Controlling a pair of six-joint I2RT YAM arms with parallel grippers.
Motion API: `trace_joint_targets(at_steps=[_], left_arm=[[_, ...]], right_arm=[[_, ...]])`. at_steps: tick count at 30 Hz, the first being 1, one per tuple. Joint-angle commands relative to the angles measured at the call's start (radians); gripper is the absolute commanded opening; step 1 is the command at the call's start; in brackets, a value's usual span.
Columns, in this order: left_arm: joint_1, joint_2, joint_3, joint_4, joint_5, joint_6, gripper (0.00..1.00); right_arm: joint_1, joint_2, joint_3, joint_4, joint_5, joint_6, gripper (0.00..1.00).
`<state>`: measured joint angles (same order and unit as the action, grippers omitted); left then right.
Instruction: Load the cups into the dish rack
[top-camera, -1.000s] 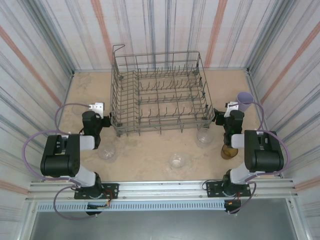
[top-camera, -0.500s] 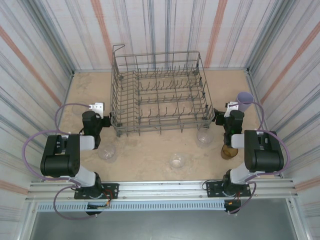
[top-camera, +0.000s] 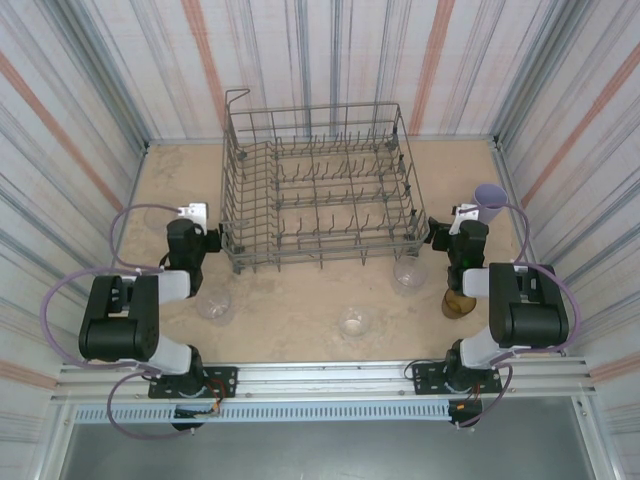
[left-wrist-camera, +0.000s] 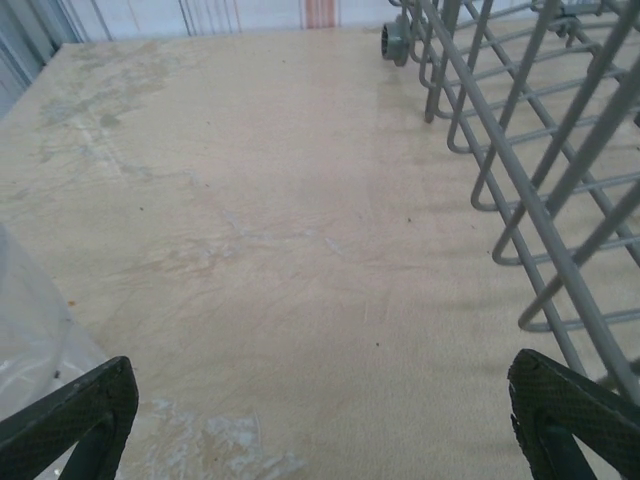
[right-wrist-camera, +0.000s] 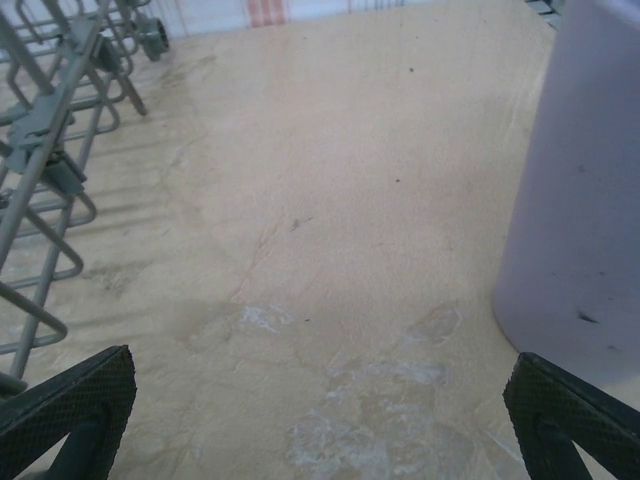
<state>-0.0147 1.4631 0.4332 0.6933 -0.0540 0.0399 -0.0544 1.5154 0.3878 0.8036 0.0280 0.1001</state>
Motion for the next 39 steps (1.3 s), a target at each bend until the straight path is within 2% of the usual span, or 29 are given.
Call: trace_joint_targets(at_steps=[1,5,8,16,18,20,24,28,32,39], left_arm=[[-0.014,-0.04,0.027,-0.059,-0.111,-0.037,0.99],[-0.023,-0.107,0.057,-0.17,-0.225,-0.075,0.99],[-0.023,-0.14,0.053,-0.187,-0.281,-0.099,0.99],[-0.022,-0.24,0.078,-0.234,-0.311,-0.183,0.99],[-0.021,-0.241,0.141,-0.357,-0.394,-0.259,0.99],[-0.006,-0.224,0.236,-0.552,-0.477,-0.345,0.99],[0.01,-0.212,0.345,-0.743,-0.547,-0.419,0.99],[0.023,-0.25,0.42,-0.849,-0.535,-0.454,0.99],[0.042,-0.292,0.511,-0.977,-0.46,-0.496,0.99],[0.041,-0.331,0.623,-1.066,-0.218,-0.489,0.99]], right_arm=[[0.008,-0.023,0.026,-0.037,0.052,0.021,0.99],[0.022,-0.058,0.032,-0.078,0.095,0.017,0.99],[0.028,-0.089,0.056,-0.144,0.11,0.014,0.99],[0.039,-0.199,0.15,-0.347,0.193,0.072,0.99],[0.037,-0.216,0.197,-0.42,0.2,0.127,0.99],[0.033,-0.217,0.271,-0.545,0.25,0.203,0.99],[0.021,-0.214,0.445,-0.849,0.264,0.296,0.99],[0.019,-0.23,0.547,-1.036,0.242,0.362,0.99],[0.005,-0.274,0.602,-1.179,0.194,0.43,0.99],[0.002,-0.291,0.723,-1.447,0.089,0.455,0.99]])
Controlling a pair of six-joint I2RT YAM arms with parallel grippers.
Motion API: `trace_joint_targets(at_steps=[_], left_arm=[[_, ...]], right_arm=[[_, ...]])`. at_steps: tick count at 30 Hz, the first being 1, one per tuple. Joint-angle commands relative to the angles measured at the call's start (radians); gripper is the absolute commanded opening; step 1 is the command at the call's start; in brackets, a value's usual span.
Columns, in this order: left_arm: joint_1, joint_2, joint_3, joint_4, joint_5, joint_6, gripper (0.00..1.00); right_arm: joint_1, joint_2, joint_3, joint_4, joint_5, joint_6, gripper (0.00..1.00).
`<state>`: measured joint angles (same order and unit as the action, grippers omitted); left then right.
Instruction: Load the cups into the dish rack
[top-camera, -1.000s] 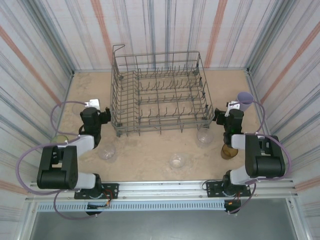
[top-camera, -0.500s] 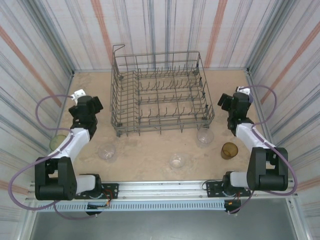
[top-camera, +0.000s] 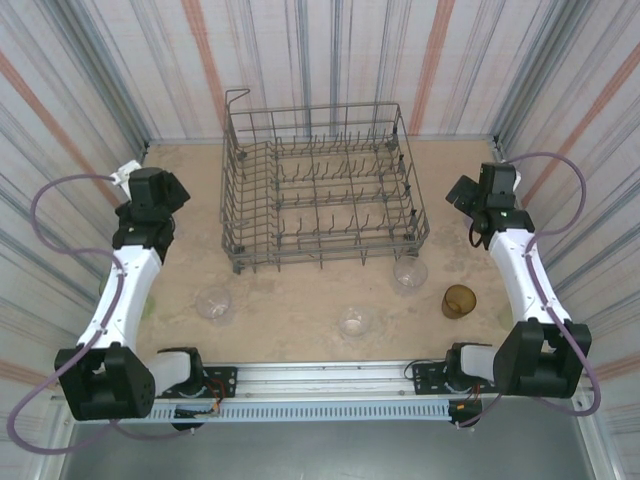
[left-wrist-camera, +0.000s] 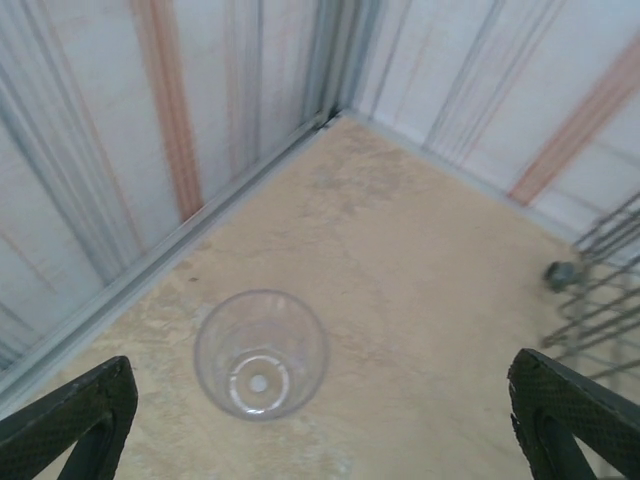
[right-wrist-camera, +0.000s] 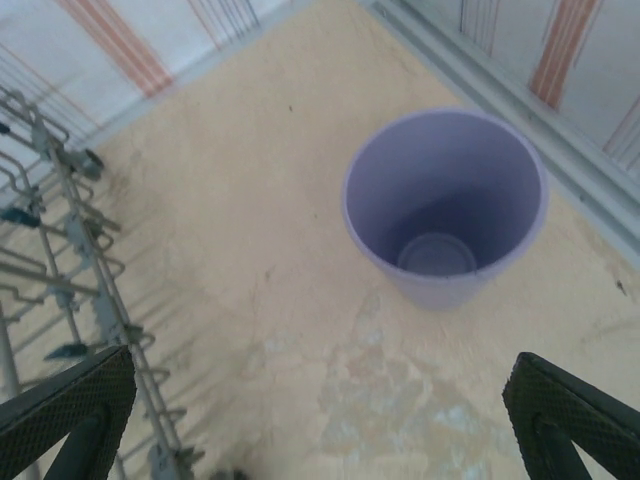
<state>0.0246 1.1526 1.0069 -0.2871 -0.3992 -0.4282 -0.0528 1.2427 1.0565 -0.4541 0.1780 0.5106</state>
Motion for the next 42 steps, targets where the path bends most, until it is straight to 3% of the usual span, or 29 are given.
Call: trace_joint_targets(at_steps=[1,6,14,20,32,42], left_arm=[[0.001,-0.02,0.068,-0.101,0.173,-0.015,0.99],[-0.018,0.004,0.153,-0.147,0.386,0.029,0.99],[-0.088,0.055,0.301,-0.206,0.503,0.125,0.99],[-0.122,0.034,0.257,-0.191,0.58,0.177,0.99],[-0.126,-0.037,0.217,-0.199,0.626,0.23,0.99],[-0.126,-0.044,0.212,-0.199,0.615,0.229,0.99]], right_arm=[[0.003,-0.014,0.074,-0.232,-0.072,0.047,0.99],[0.016,-0.029,0.095,-0.351,-0.085,0.047,0.99],[0.017,-0.063,0.065,-0.461,-0.104,0.053,0.99],[0.036,-0.111,0.07,-0.551,-0.128,0.094,0.99],[0.081,-0.118,-0.021,-0.609,-0.148,0.133,0.97],[0.111,-0.128,-0.093,-0.611,-0.081,0.154,0.8]])
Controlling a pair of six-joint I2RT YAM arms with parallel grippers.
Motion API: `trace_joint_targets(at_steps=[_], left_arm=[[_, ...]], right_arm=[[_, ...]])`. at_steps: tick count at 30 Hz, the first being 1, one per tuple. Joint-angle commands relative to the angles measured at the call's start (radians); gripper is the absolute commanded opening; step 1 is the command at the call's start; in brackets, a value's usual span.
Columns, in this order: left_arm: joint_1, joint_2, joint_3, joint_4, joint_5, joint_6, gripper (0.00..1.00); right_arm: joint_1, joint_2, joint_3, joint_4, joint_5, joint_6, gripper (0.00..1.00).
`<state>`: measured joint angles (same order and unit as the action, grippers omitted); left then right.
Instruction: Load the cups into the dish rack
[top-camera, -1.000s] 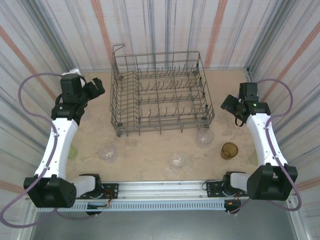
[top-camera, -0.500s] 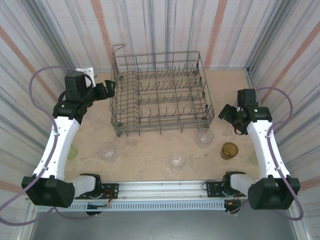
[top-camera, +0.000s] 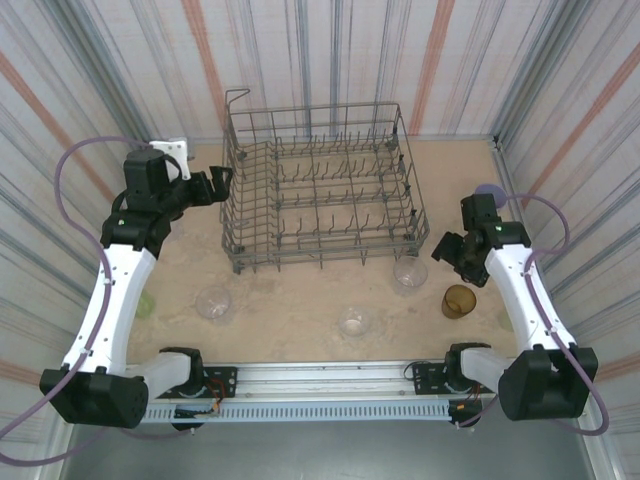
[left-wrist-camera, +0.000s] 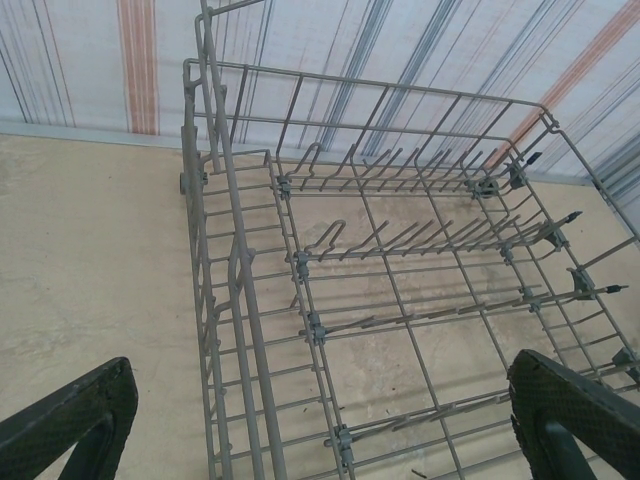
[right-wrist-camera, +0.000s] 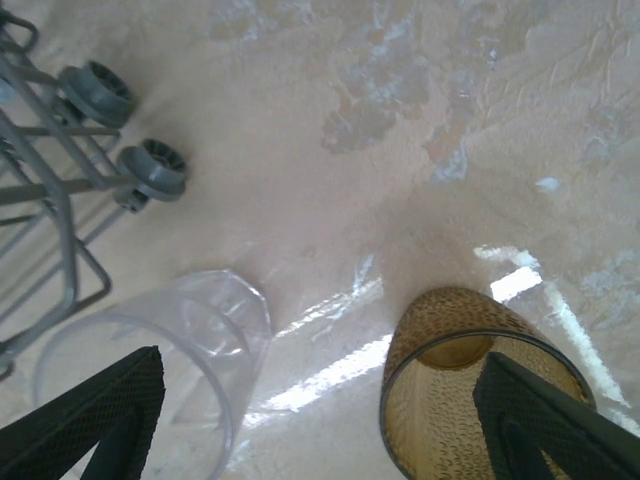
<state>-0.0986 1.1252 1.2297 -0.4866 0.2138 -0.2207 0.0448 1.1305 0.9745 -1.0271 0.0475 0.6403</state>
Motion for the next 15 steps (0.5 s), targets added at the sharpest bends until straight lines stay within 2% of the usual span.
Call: trace_joint_targets(at_steps=[1,9,15], left_arm=[[-0.001,-0.016,-0.009,-0.001,-0.001,0.021,0.99],[0.014,-0.009,-0.007,-0.003,0.018,0.011,0.99],[0.016,-0.009,-0.01,-0.001,0.014,0.007,0.99]], right_arm=[[0.015,-0.021,-0.017,-0.039,0.056,0.025,0.79],[0.013,-0.052,-0.104,-0.02,0.034,0.046,0.72],[0.013,-0.072,-0.138,0.006,0.026,0.068,0.56]])
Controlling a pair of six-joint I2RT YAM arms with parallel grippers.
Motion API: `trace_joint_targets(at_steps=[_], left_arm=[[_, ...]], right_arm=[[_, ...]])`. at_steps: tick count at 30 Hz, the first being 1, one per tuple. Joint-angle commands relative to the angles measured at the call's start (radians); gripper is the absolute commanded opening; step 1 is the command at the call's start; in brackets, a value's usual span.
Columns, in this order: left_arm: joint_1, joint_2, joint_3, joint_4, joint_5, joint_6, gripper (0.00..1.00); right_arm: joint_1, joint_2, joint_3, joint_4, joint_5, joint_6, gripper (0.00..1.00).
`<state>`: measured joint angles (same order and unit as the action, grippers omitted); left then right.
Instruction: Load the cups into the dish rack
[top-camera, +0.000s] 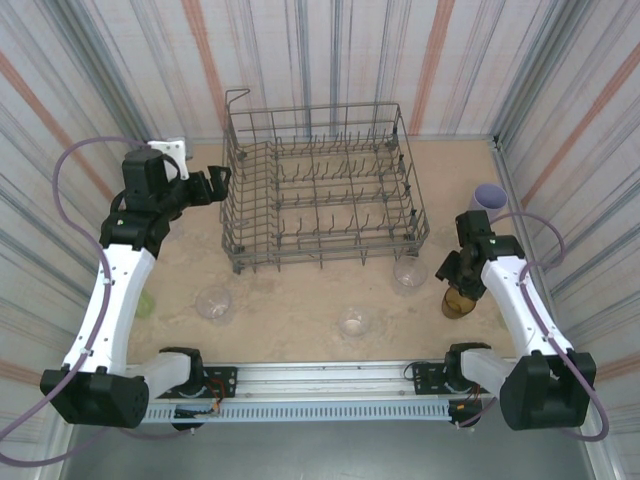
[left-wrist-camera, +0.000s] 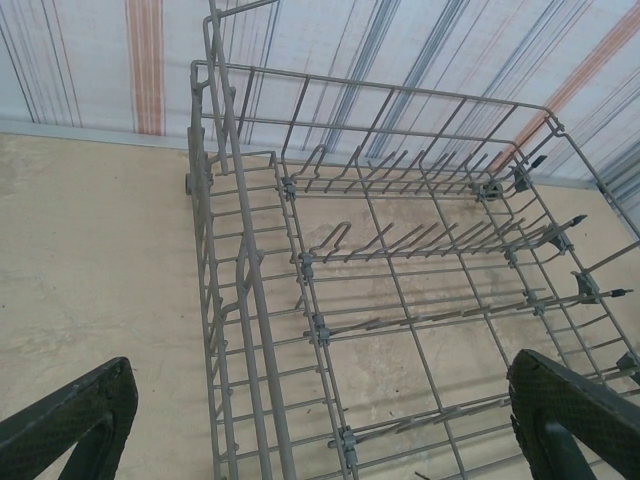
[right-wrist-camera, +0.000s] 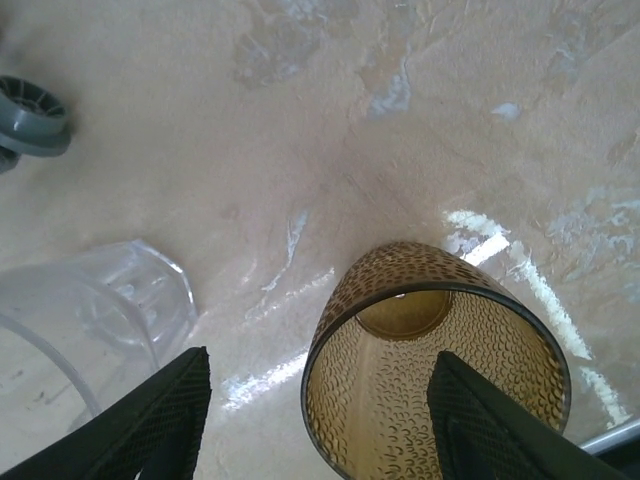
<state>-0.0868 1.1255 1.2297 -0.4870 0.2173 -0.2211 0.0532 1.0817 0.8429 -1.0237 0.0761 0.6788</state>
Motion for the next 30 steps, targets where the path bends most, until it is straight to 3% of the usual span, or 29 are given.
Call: trace_joint_targets(at_steps=[1,11,16,21,30], left_arm=[[0.005,-0.01,-0.01,-0.001,0.013,0.007,0.99],[0.004,-0.009,-0.014,-0.001,-0.013,0.001,0.99],[0.005,-0.014,-0.016,0.0,-0.011,0.001,0.99],[0.006,-0.007,-0.016,0.001,-0.009,0.001,0.99],[0.006,-0.009,-0.018,0.001,-0.006,-0.001,0.99]], right_arm=[[0.004,-0.022,-0.015,0.009,-0.006,0.035,0.54],[0.01,-0.008,-0.066,0.048,-0.007,0.076,0.37],[0.01,-0.016,-0.074,0.055,-0.013,0.08,0.36],[0.005,0.002,-0.072,0.06,-0.007,0.077,0.4],[-0.001,0.061,-0.077,0.107,-0.019,0.062,0.3]])
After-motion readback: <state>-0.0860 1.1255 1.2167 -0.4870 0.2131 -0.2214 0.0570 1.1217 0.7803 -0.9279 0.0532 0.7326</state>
